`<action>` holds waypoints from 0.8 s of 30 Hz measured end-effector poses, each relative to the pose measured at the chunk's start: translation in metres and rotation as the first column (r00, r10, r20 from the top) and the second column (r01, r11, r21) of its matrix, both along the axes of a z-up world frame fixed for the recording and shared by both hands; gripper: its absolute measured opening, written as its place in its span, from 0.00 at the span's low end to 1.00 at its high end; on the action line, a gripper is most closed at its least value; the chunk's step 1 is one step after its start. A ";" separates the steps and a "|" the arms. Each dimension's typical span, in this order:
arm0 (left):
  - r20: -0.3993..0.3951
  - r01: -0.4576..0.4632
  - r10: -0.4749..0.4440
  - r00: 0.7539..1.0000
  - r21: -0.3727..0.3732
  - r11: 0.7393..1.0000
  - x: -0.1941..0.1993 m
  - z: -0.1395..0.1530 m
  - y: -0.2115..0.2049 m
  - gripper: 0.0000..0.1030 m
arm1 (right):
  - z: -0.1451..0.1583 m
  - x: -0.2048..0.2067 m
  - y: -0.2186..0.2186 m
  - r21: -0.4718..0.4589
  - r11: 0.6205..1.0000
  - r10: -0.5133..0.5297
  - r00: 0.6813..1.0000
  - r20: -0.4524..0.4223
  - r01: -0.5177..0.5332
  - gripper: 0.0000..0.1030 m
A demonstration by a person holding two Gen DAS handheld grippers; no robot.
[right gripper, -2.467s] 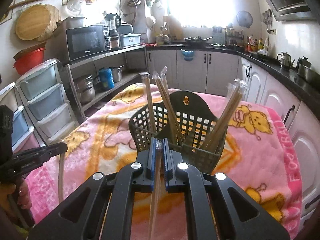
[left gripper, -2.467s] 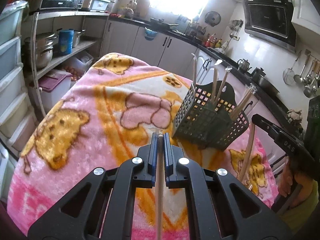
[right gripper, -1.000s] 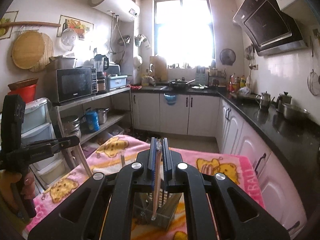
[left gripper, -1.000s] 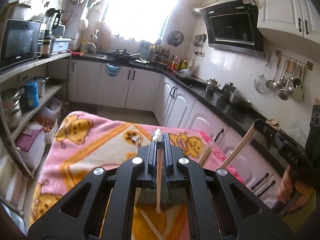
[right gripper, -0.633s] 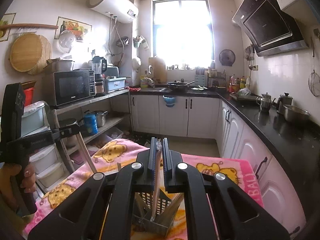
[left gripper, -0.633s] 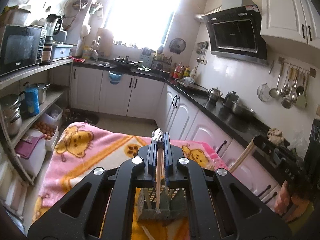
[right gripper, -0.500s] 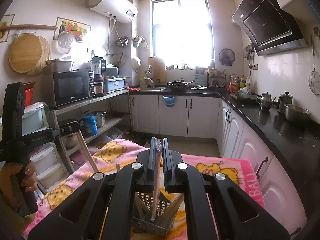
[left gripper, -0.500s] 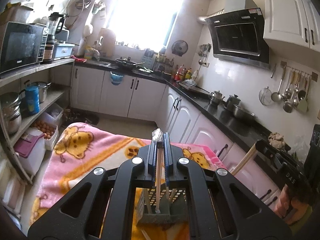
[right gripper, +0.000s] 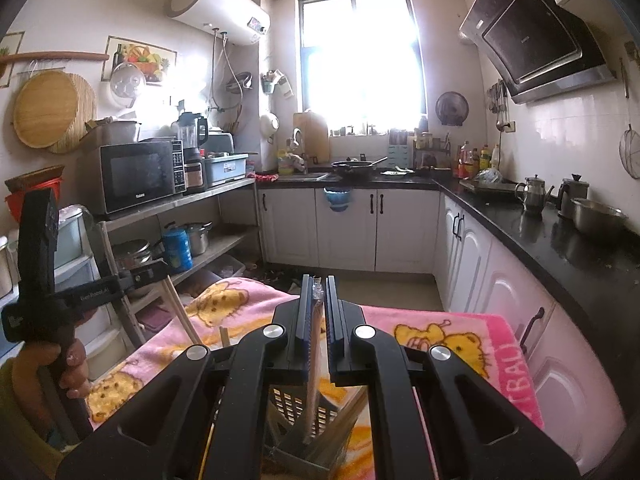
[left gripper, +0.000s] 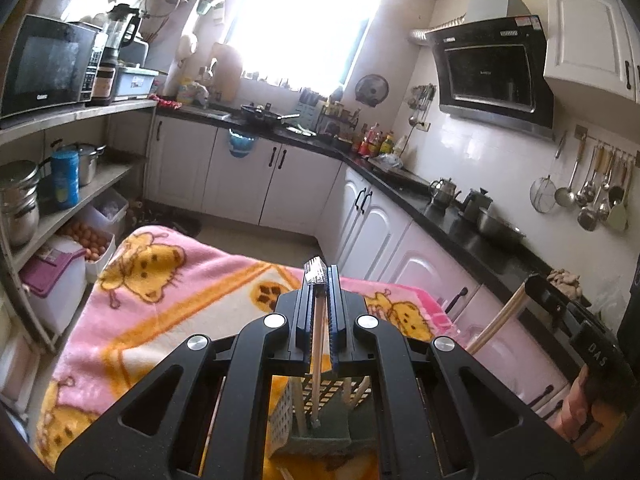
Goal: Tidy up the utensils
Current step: 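Lower both chopsticks into caddy slots and open both grippers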
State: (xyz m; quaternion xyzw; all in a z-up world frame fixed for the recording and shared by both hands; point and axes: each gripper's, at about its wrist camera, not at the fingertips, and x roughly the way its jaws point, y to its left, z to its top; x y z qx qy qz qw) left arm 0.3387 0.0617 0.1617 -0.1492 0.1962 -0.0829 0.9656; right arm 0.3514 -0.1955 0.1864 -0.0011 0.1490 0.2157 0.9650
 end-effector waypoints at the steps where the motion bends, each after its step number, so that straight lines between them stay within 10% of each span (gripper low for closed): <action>1: -0.009 0.001 -0.001 1.000 -0.001 1.000 0.002 -0.004 -0.001 0.01 | -0.003 0.003 0.002 0.002 1.000 0.000 1.000 -0.006 0.000 0.06; 24: -0.073 0.040 -0.039 0.997 0.002 0.999 0.013 -0.061 -0.019 0.01 | -0.057 0.031 0.014 0.001 1.000 -0.020 0.995 -0.101 0.020 0.06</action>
